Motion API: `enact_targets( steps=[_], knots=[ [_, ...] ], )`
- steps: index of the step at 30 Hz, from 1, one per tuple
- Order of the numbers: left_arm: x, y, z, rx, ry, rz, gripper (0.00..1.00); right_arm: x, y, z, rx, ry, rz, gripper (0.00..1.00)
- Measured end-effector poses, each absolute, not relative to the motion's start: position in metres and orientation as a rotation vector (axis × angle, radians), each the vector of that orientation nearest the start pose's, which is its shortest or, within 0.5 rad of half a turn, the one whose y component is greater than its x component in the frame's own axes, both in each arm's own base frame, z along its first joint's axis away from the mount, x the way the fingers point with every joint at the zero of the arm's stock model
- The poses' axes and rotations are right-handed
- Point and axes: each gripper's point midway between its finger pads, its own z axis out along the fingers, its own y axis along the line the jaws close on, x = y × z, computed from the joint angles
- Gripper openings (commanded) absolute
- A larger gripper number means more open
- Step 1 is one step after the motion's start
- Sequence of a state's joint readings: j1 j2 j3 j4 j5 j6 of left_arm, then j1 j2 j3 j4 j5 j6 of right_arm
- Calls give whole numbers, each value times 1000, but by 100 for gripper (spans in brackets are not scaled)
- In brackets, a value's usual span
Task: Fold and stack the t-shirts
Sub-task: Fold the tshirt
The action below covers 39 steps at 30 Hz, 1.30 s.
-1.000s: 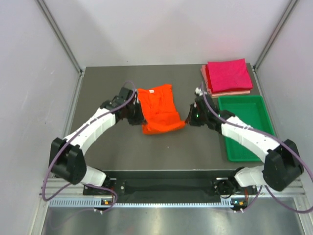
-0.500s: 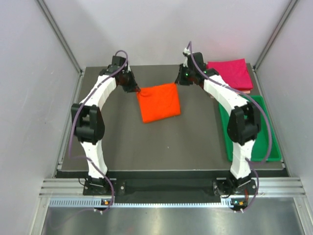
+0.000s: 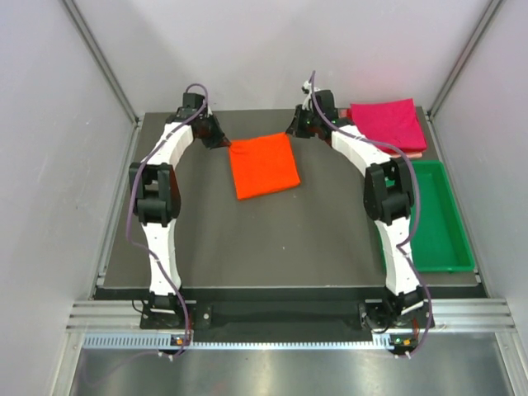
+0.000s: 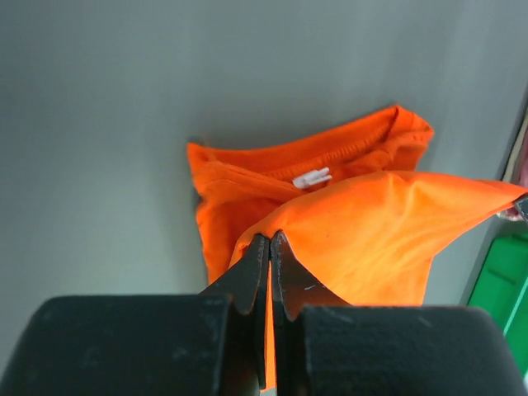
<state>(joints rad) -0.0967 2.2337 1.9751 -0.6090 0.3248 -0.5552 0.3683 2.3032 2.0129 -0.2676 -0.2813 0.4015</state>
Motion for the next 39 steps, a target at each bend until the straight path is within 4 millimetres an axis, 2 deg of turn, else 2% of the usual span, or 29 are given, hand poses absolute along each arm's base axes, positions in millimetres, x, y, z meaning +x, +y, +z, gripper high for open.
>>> enact_targets(
  steps=[5, 7, 11, 13, 14, 16, 19, 22, 25, 29, 31, 32, 33, 35, 39],
  knots=[
    [564, -122, 106, -439, 2429, -693, 0, 585, 294, 126, -129, 2158, 768, 0],
    [573, -120, 97, -446, 2419, -709, 3, 594, 297, 119, -121, 2147, 779, 0],
    [584, -115, 69, -448, 2435, -719, 7, 605, 298, 93, -91, 2163, 800, 19],
    [589, -111, 57, -430, 2445, -706, 21, 607, 295, 81, -78, 2184, 805, 27],
    [590, -110, 53, -413, 2447, -698, 27, 607, 293, 79, -75, 2187, 806, 35],
    [594, -106, 51, -383, 2441, -670, 27, 608, 285, 77, -72, 2199, 805, 40],
    [604, -96, 62, -331, 2406, -617, 29, 609, 269, 81, -76, 2195, 793, 46],
    [612, -85, 75, -294, 2370, -566, 29, 595, 250, 85, -85, 2222, 779, 51],
    [609, -84, 84, -274, 2367, -565, 27, 572, 238, 97, -119, 2242, 788, 52],
    [589, -96, 94, -237, 2385, -617, 27, 542, 241, 122, -215, 2228, 836, 54],
    [573, -108, 95, -211, 2408, -659, 27, 529, 247, 126, -260, 2224, 857, 56],
    [565, -113, 94, -204, 2420, -681, 27, 523, 250, 126, -284, 2224, 865, 58],
    [556, -126, 92, -182, 2432, -712, 27, 515, 253, 124, -305, 2233, 871, 59],
    [544, -146, 83, -150, 2454, -752, 27, 503, 258, 112, -343, 2259, 870, 59],
    [532, -175, 63, -103, 2501, -794, 27, 480, 265, 88, -388, 2342, 865, 60]
  ],
)
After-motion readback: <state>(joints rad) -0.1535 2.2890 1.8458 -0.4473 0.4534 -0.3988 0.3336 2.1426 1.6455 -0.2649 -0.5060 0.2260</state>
